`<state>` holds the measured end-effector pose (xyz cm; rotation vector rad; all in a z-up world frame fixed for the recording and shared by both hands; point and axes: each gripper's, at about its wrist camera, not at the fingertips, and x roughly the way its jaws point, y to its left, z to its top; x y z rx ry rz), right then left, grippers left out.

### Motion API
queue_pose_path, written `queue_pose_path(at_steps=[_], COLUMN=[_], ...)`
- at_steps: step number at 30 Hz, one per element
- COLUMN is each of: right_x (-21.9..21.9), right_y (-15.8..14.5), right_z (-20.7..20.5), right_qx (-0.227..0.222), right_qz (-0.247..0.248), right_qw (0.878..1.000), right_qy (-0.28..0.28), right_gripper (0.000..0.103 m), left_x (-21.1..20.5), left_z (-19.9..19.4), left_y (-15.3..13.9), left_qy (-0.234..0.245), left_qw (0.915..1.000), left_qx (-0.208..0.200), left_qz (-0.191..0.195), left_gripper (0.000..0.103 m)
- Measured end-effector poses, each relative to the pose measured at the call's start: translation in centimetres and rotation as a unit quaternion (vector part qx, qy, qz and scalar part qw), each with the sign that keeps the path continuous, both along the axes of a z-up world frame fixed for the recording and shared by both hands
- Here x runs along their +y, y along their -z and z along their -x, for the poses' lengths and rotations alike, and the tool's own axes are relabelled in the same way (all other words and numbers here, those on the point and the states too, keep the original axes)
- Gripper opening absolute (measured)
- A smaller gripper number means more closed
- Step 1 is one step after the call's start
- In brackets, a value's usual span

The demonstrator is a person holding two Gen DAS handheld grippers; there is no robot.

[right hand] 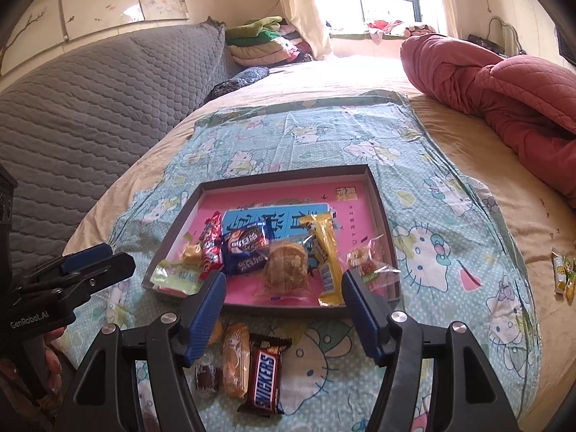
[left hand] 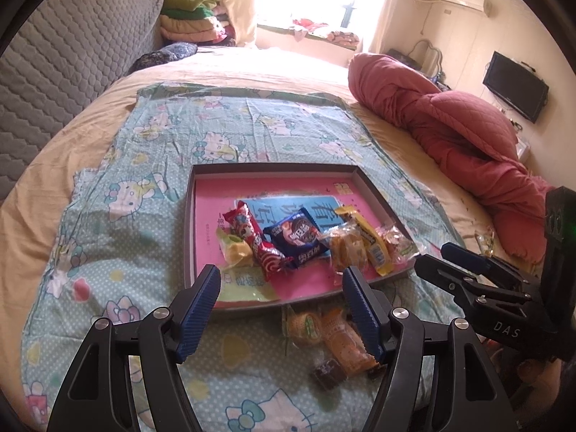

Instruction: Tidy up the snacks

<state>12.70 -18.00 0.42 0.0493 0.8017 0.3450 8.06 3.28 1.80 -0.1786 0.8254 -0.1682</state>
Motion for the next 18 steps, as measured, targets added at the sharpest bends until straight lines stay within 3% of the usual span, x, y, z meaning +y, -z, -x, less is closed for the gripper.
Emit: queue_pose_path(at_steps=[14, 18], right_x=[0.0, 0.2], right_y=[3.0, 4.0], right_z=[3.4, 4.1], right_qx=[0.054, 0.072], right_qz=[0.010, 0.016], right_qw=[0.998, 0.996], right_qy=[-0.038, -0.046], right_gripper=[0.066, 0.066], left_x=[-1.6, -2.3], left_z=[2.2, 2.5], left_y=[3.3, 4.5], left_qy=[0.030, 0.040], left_qw=[0.9972, 0.9957], left_qx=[0.069, 0.083], left_qz=[0.008, -0.007], left_gripper=[0.072, 0.072])
